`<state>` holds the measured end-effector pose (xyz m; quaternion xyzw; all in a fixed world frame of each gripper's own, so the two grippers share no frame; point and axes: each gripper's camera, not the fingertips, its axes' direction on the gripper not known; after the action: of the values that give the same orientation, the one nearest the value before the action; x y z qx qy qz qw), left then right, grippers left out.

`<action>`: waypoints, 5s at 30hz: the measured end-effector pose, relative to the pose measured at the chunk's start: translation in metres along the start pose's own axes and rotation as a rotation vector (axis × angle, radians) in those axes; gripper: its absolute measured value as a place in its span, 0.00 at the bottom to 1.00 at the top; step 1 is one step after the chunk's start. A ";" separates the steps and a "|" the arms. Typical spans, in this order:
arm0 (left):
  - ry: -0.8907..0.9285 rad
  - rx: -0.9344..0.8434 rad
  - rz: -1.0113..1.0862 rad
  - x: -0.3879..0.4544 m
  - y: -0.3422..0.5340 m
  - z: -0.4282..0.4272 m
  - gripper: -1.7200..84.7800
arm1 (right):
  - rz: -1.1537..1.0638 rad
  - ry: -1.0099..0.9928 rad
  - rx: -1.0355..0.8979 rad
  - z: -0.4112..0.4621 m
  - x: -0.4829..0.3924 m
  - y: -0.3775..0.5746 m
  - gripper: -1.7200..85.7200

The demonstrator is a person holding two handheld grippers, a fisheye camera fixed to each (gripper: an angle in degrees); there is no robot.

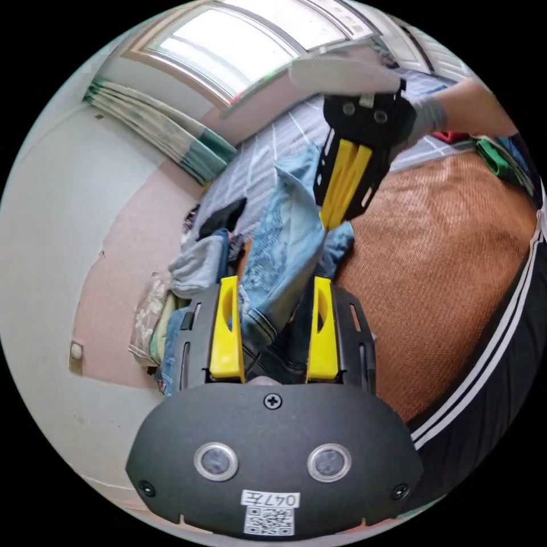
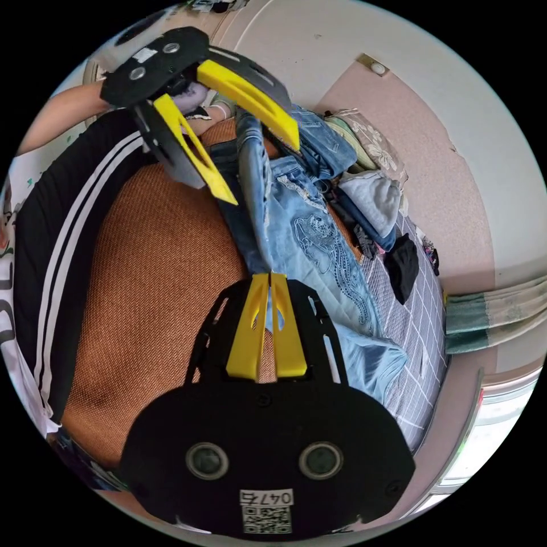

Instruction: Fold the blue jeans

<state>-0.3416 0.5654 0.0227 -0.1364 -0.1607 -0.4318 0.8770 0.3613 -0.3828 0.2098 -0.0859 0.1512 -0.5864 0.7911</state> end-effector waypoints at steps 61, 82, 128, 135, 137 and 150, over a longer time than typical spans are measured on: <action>0.896 -0.363 0.226 -0.234 -0.187 0.142 0.10 | 1.309 0.001 -0.119 0.297 -0.051 0.441 0.03; 0.995 -0.589 0.016 -0.227 -0.164 0.310 0.03 | 1.275 -0.177 -0.352 0.394 0.144 0.456 0.08; 0.677 -0.639 -0.235 -0.136 -0.068 0.367 0.01 | 1.155 0.099 -0.544 0.236 0.194 0.291 0.09; 0.656 -0.520 -0.372 -0.147 -0.022 0.343 0.01 | 0.971 0.067 -0.131 0.140 0.110 0.218 0.07; 0.658 -0.528 -0.362 -0.139 -0.008 0.341 0.01 | 0.848 -0.085 -0.036 0.130 0.073 0.179 0.05; 0.533 -0.551 -0.501 -0.064 0.095 0.334 0.01 | 0.215 -0.477 0.255 0.106 0.000 -0.096 0.03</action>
<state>-0.3575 0.7931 0.2914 -0.2054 0.1635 -0.6771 0.6875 0.3107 -0.4163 0.3396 -0.1048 -0.1056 -0.4766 0.8664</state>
